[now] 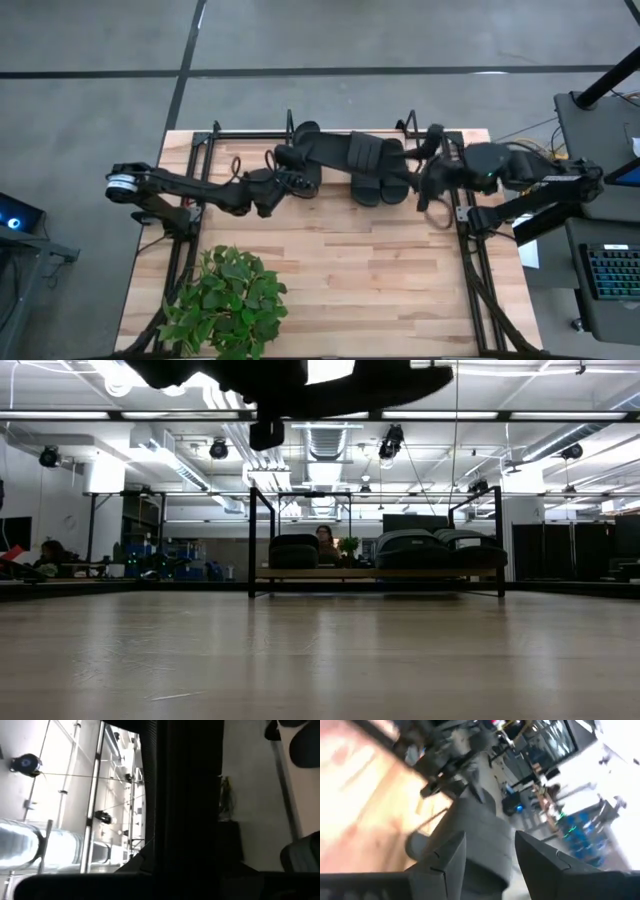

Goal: Pick and place slides into the shelf
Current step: Put the black slipper on the shelf

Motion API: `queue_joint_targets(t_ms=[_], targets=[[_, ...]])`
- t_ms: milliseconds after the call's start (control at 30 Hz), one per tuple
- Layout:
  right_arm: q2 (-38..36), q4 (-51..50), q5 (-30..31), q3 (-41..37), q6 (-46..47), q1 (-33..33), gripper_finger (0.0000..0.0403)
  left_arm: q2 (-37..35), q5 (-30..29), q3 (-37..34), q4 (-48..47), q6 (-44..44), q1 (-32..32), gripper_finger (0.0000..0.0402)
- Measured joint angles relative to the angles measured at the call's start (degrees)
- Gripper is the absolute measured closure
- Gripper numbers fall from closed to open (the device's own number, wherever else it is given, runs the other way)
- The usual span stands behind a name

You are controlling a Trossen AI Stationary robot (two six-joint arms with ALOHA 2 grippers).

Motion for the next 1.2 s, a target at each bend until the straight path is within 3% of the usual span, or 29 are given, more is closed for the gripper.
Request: queue_joint_targets(t_ms=[267, 1000, 1200], targets=[[5.2, 0.3, 10.6, -0.1, -15.5, 4.4, 0.0257, -5.0, 6.2, 0.2, -12.1, -13.6, 0.0, 0.0348], [10.5, 2.0, 12.6, 0.6, -22.0, 4.4, 0.0262, -5.0, 10.9, 0.6, -14.2, -14.0, -0.2, 0.0348], [12.2, 2.2, 13.8, 3.8, -19.8, 4.4, 0.0303, -5.1, 11.1, 0.6, -13.8, -14.1, -0.2, 0.0348]])
